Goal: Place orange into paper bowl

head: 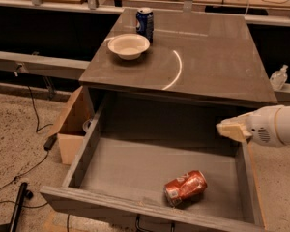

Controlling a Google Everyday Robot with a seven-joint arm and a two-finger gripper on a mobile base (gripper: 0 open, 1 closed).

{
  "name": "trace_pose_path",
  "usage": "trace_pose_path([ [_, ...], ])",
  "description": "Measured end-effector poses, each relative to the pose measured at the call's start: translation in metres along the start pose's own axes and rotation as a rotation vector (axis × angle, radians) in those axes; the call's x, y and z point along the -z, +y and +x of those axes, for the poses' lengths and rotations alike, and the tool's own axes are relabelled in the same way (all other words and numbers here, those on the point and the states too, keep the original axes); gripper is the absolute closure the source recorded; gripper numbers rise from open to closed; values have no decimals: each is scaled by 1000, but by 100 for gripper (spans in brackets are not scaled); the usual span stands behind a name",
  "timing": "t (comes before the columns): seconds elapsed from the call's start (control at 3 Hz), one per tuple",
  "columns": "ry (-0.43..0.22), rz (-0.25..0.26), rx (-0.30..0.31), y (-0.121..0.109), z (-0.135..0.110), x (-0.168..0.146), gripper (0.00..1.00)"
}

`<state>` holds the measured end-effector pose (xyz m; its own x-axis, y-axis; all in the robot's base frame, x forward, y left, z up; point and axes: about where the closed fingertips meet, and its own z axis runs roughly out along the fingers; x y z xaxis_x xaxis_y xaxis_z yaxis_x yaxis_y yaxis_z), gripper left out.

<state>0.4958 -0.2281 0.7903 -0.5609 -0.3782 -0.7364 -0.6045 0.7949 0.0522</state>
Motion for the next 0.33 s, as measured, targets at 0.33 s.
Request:
trace_pose_path([
  [0.33, -1, 3, 0, -1, -1, 2, 95],
])
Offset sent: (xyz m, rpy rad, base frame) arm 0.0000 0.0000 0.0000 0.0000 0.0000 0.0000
